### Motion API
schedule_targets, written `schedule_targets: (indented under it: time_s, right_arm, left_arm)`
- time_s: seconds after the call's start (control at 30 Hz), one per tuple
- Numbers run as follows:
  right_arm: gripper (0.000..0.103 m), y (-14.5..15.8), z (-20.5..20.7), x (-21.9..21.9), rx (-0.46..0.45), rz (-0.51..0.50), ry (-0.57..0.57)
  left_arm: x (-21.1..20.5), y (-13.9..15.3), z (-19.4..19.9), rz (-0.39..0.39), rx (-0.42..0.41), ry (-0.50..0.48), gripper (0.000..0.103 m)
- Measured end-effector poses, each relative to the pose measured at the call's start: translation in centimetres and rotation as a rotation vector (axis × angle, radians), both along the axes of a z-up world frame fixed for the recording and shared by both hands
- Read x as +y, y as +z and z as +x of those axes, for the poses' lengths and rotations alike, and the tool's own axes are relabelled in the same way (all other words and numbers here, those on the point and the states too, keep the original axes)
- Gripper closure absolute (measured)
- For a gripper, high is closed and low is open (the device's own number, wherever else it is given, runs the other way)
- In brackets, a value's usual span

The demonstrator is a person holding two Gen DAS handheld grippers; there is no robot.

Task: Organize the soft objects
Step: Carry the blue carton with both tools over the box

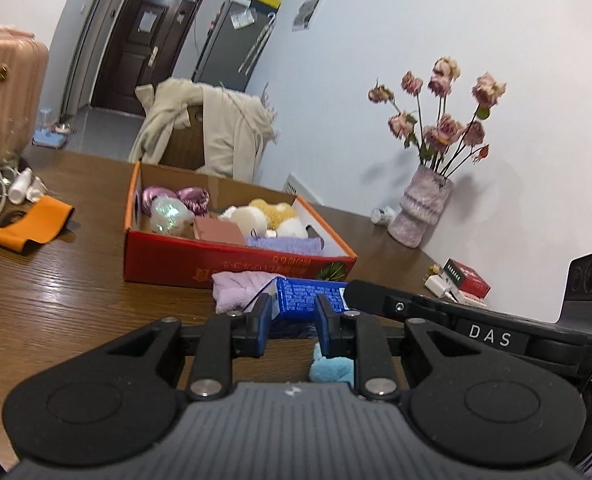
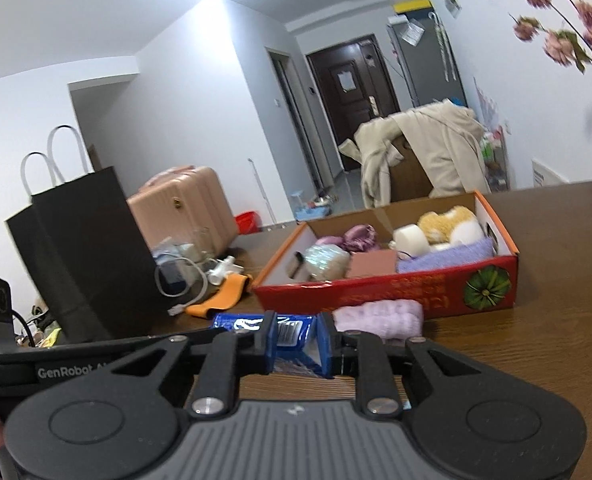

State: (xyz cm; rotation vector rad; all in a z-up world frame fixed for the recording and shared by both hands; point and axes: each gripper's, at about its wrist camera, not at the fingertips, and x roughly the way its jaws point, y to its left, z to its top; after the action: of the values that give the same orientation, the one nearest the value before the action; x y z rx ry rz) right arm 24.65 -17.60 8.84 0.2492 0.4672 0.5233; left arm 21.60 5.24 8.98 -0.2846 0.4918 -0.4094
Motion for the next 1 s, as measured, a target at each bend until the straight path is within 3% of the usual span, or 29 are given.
schedule_targets:
  time_s: [0.2, 0.43, 0.7, 1.0]
  right_arm:
    - [0.083, 0.9, -1.6, 0.7, -0.025, -0.009, 0.005]
    - [0.083, 1.1, -0.2, 0.9, -0.028, -0.015, 0.002]
    - [0.083, 1.4, 5.8, 1.9, -0.022, -0.034, 0.016]
    - [0.083, 0.6, 16.3, 4.9, 0.006, -0.06, 0.052]
  left_arm:
    - [0.5, 0.4, -1.4, -0.009, -0.02, 0.012, 0.08]
    - [0.6, 0.5, 0.3, -0.002, -0.024, 0.013, 0.08]
    - [0.9, 0.8, 6.2, 0.041, -0.031, 0.037, 0.079]
    - [2.1, 0.1, 15.3, 0.155, -0.017, 0.083, 0.079]
